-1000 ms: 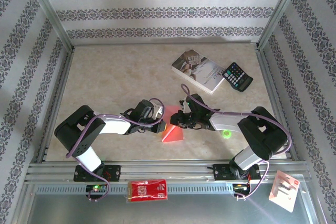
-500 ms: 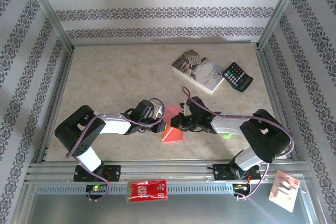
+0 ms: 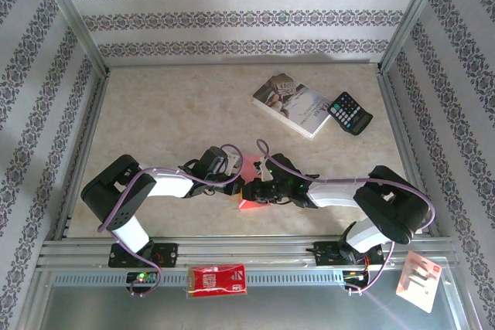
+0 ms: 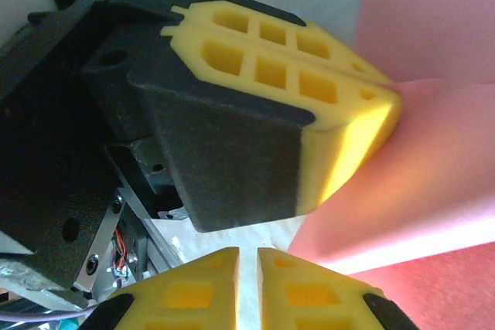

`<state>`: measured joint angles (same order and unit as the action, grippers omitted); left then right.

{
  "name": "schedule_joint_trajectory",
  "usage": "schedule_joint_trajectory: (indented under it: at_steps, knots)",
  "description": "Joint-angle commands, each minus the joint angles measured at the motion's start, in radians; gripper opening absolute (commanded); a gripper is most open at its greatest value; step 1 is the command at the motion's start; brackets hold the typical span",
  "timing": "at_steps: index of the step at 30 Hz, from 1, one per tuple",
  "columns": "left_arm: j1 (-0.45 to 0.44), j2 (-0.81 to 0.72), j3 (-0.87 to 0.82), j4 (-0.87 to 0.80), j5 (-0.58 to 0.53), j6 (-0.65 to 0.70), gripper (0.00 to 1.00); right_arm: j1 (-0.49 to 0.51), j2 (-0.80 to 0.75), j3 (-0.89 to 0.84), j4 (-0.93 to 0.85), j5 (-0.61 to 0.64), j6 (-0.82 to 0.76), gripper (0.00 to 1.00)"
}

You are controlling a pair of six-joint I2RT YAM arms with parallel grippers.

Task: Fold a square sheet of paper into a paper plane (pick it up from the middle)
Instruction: Fold the triangle at the bottom-center of the table.

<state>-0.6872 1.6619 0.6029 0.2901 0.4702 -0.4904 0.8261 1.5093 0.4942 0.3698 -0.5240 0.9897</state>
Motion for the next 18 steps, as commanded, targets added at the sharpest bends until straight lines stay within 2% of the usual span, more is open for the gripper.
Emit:
schedule_joint_trajectory:
  at_steps: [1, 18]
  knots:
    - [-0.008, 0.064, -0.009, -0.125, -0.116, 0.012, 0.00, 0.020, 0.024, -0.004, 0.060, 0.022, 0.021, 0.14]
    - [-0.008, 0.068, 0.000, -0.140, -0.115, 0.006, 0.00, 0.035, 0.098, -0.018, 0.100, 0.033, 0.024, 0.14]
